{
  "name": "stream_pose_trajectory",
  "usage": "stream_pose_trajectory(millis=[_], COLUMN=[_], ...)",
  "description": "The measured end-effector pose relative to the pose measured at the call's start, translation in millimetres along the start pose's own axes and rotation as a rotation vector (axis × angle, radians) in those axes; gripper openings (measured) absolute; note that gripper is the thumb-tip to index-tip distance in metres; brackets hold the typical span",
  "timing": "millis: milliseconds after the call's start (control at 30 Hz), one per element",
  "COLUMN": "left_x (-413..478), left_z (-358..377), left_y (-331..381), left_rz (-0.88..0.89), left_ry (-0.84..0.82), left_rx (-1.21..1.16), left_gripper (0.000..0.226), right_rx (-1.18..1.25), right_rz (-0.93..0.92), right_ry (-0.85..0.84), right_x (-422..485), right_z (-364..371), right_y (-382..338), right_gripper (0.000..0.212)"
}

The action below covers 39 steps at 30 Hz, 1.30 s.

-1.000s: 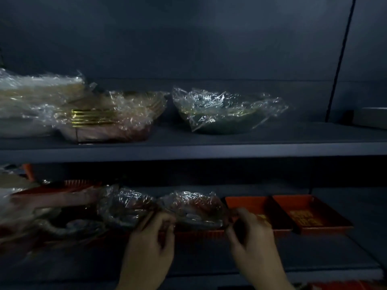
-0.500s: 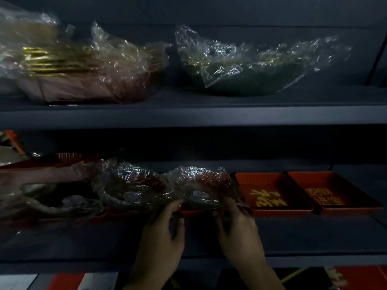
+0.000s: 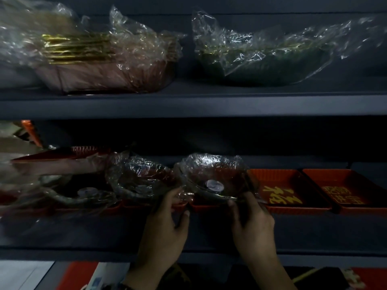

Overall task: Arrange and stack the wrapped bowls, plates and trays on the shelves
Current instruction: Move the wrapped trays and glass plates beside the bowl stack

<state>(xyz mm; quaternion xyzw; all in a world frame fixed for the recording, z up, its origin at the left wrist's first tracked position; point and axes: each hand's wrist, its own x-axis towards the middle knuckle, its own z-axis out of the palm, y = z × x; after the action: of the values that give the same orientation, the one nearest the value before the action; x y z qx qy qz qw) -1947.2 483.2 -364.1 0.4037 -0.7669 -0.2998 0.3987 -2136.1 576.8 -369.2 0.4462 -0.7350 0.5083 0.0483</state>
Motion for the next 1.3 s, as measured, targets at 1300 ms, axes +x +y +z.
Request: stream_pose_trajectory(millis=[1300], left_x=[-127.4], left_z=[-188.5], left_y=[220.9], left_rz=[0.675], left_ry=[0.281], left_rx=[-0.042], left_gripper=[0.028], right_rx=[0.194], right_rz=[-0.293], right_ry=[0.399], right_x=[-113.3], right_z=[-256.0], right_y=[-182.5], right_gripper=[0.040])
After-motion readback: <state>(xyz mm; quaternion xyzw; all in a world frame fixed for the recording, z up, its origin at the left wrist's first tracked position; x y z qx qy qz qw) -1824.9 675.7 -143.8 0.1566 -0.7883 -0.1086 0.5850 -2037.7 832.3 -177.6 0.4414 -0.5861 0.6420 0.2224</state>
